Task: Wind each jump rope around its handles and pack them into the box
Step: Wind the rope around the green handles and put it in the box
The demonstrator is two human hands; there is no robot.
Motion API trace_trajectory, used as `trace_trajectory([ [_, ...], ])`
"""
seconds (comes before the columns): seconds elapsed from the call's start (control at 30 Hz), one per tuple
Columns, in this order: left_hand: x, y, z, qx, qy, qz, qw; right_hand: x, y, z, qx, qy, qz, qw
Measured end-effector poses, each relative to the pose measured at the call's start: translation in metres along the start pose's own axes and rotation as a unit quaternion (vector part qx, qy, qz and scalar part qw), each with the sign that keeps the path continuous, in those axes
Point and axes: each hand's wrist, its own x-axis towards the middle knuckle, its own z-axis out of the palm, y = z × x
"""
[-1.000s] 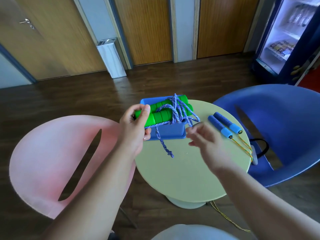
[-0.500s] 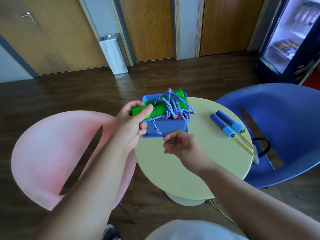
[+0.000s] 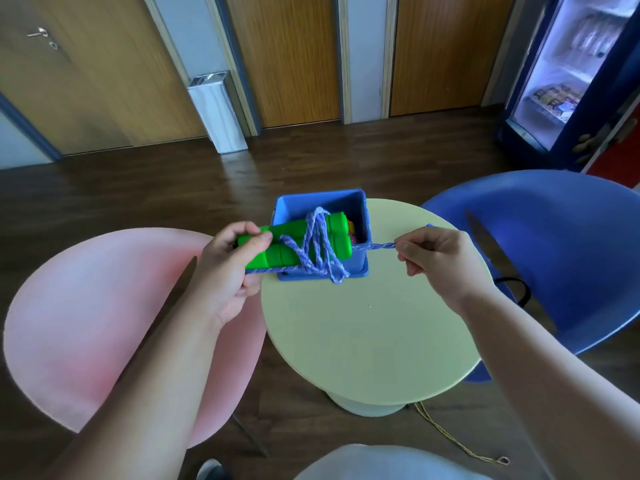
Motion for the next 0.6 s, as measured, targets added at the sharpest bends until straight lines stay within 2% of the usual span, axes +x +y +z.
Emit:
trace_trajectory([
  [0.2, -0.007, -0.009, -0.002, 0.054, 0.014, 0.019, 0.998, -0.005, -0.009, -0.021, -0.059, 0.034, -0.039, 0.997],
  [0.47, -0.012, -0.025, 0.002, 0.159, 0.08, 0.097, 0.979, -0.03, -0.034, -0.015, -0.136, -0.03, -0.142, 0.98],
  [0.6, -0.012, -0.032, 0.004, 0.223, 0.09, 0.136, 0.961, -0.033, -0.046, -0.001, -0.15, -0.048, -0.154, 0.975],
])
